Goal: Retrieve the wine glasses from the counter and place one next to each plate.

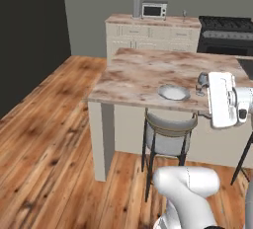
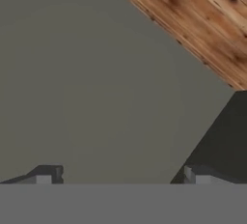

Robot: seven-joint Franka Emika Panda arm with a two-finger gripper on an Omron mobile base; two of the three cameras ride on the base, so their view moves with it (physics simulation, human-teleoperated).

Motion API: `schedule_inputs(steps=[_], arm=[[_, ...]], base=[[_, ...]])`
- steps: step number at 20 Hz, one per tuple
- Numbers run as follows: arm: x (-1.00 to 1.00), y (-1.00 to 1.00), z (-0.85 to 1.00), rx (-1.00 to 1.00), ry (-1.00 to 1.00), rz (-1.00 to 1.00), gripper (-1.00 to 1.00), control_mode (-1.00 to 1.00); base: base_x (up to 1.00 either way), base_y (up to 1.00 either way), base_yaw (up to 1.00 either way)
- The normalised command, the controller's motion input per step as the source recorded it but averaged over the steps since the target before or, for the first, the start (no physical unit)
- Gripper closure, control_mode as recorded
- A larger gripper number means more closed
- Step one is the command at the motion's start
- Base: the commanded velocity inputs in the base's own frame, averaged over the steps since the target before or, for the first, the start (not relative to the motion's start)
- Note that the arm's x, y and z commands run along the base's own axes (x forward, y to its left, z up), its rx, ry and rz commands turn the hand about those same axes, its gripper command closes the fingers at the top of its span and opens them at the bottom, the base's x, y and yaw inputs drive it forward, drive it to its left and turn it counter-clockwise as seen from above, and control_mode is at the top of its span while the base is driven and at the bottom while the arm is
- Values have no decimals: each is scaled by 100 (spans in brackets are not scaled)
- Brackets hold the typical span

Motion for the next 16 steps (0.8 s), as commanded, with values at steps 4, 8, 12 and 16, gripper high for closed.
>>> schedule_inputs(steps=[4,8,12,16], arm=[[0,0,0,0,0,0,-100,100],[0,0,0,0,0,0,-100,100],[0,0,0,0,0,0,-100,100],[0,0,0,0,0,0,-100,100]], base=[[-83,100,0],[-49,100,0],[3,100,0],[57,100,0]])
